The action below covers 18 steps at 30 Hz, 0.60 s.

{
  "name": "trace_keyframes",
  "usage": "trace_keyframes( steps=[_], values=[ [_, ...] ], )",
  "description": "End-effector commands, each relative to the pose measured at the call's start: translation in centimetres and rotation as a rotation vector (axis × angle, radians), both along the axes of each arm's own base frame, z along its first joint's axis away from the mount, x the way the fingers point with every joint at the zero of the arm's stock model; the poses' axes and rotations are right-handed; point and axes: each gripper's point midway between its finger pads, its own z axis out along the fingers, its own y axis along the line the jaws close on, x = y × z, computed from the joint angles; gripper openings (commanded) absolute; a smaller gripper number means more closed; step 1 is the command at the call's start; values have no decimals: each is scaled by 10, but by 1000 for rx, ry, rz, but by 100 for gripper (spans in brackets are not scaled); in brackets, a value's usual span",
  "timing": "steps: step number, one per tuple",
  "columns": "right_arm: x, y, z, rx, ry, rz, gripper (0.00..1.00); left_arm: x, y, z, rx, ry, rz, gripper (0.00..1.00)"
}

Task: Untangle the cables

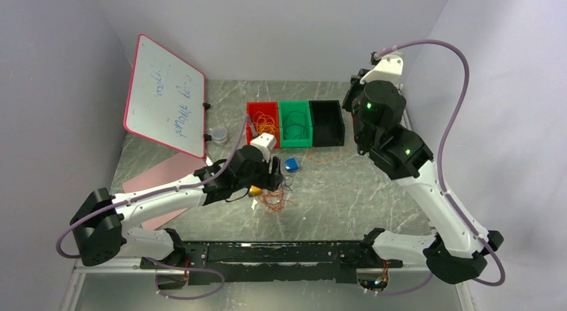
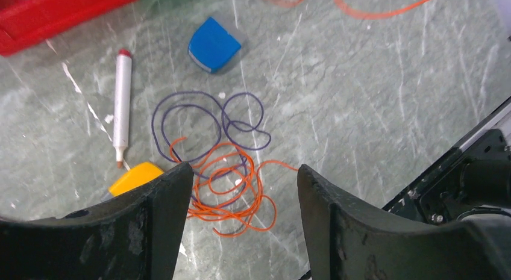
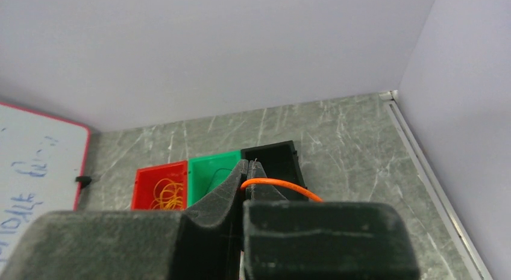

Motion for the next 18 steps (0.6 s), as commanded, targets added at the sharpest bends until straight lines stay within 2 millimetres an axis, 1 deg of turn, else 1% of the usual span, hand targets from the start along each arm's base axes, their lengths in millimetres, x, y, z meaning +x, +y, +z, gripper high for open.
trace_keyframes(
  steps=[1,4,5,9,12,17,18],
  values=[
    [19,-9,6,24,15,29,0,10,-5,49,-85,-66,-48,70],
    [34,-5,2,22,35,60,0,17,0,62,-100,-89,-43,71],
    [39,-1,1,19,42,77,0,19,2,66,-104,-96,-41,71],
    [55,6,-1,3,62,87,0,26,10,73,-115,-106,-28,72],
    [64,6,3,2,56,80,0,31,18,74,-126,-101,-11,72],
    [77,-1,8,-8,53,57,0,42,33,71,-115,-93,20,71],
    [79,1,9,-12,53,63,0,44,34,72,-109,-95,20,71]
  ],
)
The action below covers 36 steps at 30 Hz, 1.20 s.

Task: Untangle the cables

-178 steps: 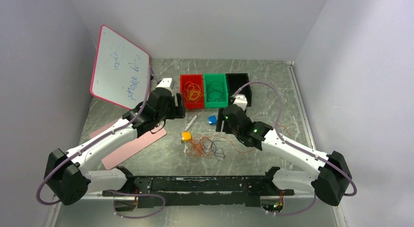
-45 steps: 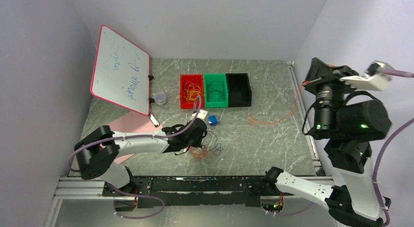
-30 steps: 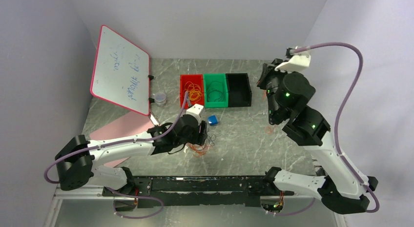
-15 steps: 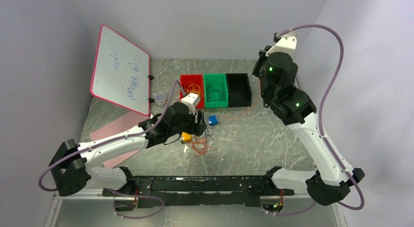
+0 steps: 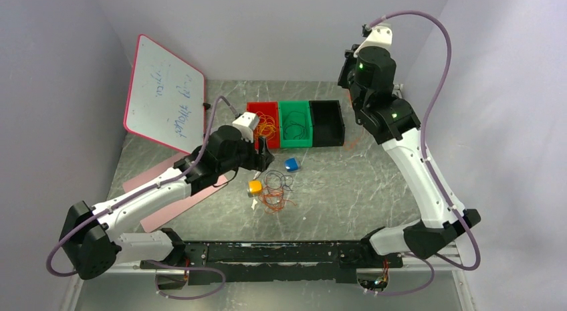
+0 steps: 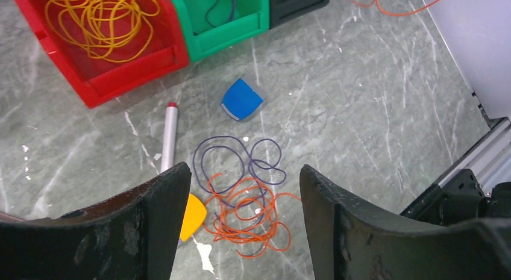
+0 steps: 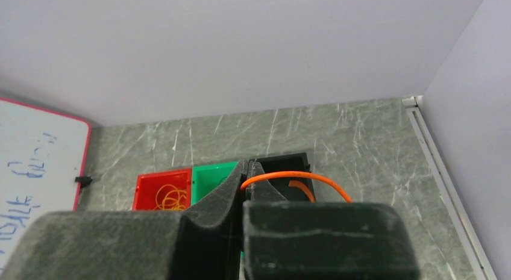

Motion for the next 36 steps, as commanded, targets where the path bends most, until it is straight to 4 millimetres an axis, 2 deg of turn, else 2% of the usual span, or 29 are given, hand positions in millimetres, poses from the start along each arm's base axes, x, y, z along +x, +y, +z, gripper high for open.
trace_keyframes(
  steps=[1,9,22,29,36],
  values=[
    [7,-8,18,-3,-31,-1,0,4,7,10,0,-13,-22,71],
    [36,-18,26,10,-60,3,0,16,25,5,66,-30,9,71],
    [86,-31,20,71,-60,83,0,20,29,-2,109,-37,10,70],
    [113,-36,-1,100,-18,106,0,22,28,-5,121,-29,9,68],
    [128,-15,-20,119,20,215,0,21,29,-6,119,-29,11,68]
  ],
)
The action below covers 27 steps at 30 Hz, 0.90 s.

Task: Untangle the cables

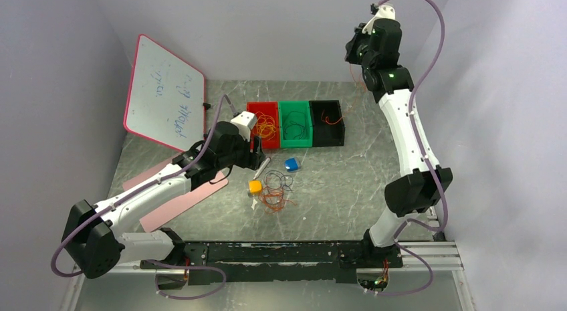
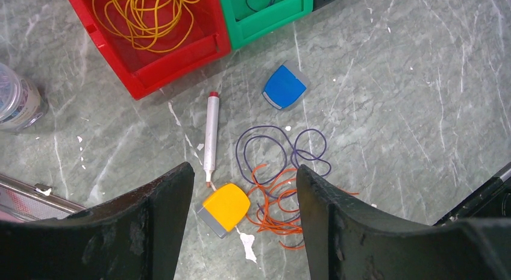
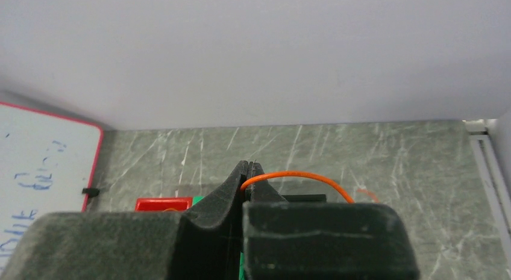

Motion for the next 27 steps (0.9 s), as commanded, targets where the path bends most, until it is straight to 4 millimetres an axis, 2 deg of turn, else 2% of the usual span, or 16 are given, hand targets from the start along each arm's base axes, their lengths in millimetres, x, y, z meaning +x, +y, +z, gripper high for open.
trace_keyframes(
  steps=[1,6,11,27],
  values=[
    [7,19,11,37,-35,106,0,4,0,13,-15,-26,-1,68],
    [18,32,-18,42,36,170,0,4,0,11,-6,-20,-2,66],
    [20,39,-51,49,108,202,0,3,1,10,-6,-17,-2,66],
    [0,46,-139,81,331,237,0,2,-4,5,-5,4,-23,64]
  ],
)
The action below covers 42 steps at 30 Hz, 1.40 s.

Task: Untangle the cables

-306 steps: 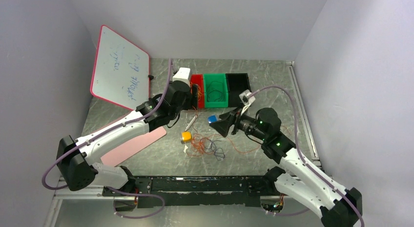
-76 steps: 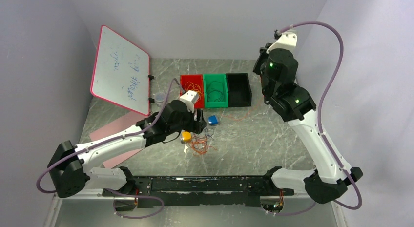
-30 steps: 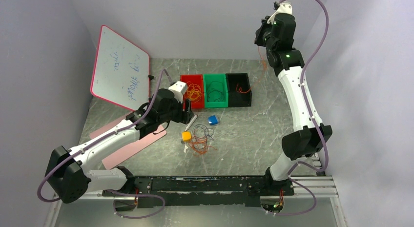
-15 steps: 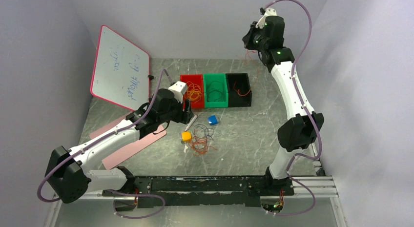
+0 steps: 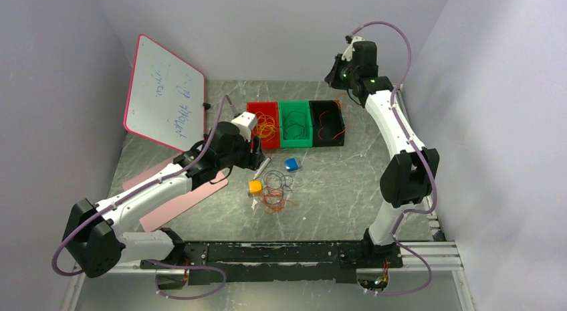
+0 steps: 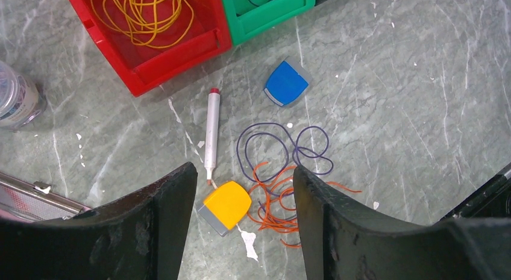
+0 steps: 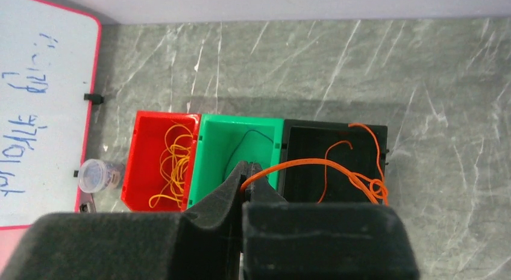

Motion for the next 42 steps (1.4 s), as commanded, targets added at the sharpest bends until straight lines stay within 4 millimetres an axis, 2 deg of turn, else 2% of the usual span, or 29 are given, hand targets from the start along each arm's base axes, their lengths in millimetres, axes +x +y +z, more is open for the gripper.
trace_keyframes(
  steps=[1,5,10,18,21,27,30,32,37,41,42],
  values=[
    [-7,2,-11,8,39,36,0,3,-4,8,-15,-5,-19,64],
    [-7,10,-31,13,91,88,0,3,-4,7,-13,-2,-19,64],
    [-7,24,-51,41,153,156,6,3,-3,6,-7,3,-13,63],
    [-7,18,-84,2,229,137,10,2,-4,4,-5,7,-15,63],
    [-7,15,-89,-13,234,130,13,2,-5,3,-6,10,-17,63],
    [0,8,-86,-57,221,103,27,2,-5,2,-5,16,-19,63],
    [5,0,-84,-93,214,73,35,3,-5,2,-4,16,-18,63],
    [9,-8,-83,-122,211,38,37,3,-5,2,-3,17,-19,63],
    [14,-27,-94,-202,226,-45,35,2,-6,1,-3,21,-23,62],
    [19,-34,-106,-239,235,-77,21,2,-7,-1,-2,26,-27,62],
    [20,-34,-115,-246,254,-73,19,2,-7,0,-4,26,-27,62]
  ],
)
